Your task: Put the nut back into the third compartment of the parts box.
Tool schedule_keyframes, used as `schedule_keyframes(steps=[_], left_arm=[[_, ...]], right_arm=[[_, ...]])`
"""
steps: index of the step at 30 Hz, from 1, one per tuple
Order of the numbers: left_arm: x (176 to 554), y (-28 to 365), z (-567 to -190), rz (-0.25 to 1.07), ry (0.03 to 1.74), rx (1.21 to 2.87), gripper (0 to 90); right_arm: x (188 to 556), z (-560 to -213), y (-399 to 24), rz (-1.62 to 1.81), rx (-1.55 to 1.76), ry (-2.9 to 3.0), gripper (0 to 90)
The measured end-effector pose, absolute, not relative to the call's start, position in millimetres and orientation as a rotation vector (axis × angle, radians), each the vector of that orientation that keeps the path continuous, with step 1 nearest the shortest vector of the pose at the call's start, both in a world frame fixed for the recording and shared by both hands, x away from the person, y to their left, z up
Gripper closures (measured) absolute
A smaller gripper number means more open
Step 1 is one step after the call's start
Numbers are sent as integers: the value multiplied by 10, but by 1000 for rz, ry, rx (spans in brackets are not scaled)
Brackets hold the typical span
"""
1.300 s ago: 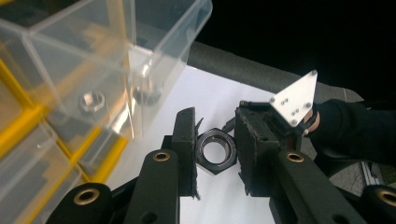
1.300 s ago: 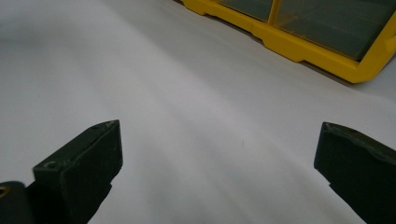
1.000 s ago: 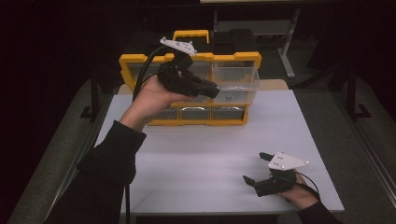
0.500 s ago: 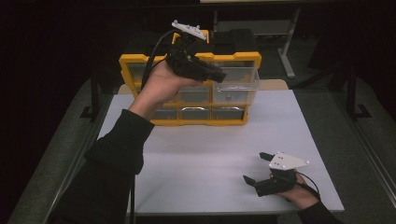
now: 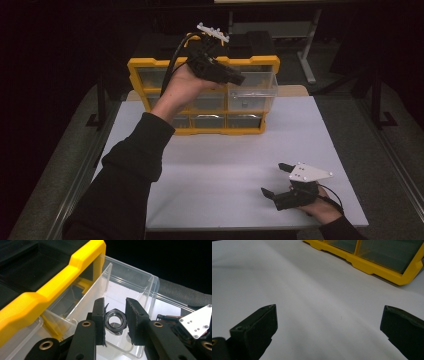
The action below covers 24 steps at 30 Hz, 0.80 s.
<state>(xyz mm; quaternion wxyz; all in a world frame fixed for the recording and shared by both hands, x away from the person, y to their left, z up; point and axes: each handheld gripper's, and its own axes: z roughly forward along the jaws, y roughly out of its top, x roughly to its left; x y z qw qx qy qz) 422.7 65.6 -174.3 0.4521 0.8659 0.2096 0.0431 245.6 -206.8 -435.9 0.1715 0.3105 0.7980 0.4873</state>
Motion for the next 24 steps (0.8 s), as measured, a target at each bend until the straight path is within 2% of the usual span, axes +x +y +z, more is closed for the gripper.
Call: schedule_keyframes(steps=[8,13,16,18,21,24], left_arm=[[4248,662,-1762,105,521,2143,694],[4249,679,-1760,117,526,2137,647],[4239,690,-1747,116,525,2124,648],[4228,695,-1737,111,524,2119,683],[4205,720,-1716,99,513,2113,805],[4166,767,-1679,84,498,2100,889]], right_arm=[[2456,-4359,-2068,1383,880,2265,7],[2458,-4359,-2066,1384,875,2264,7],[2458,-4360,-2066,1382,873,2264,7],[2458,-4360,-2065,1383,871,2264,7],[2458,-4360,-2065,1382,872,2264,7],[2458,-4360,-2065,1382,871,2264,7]])
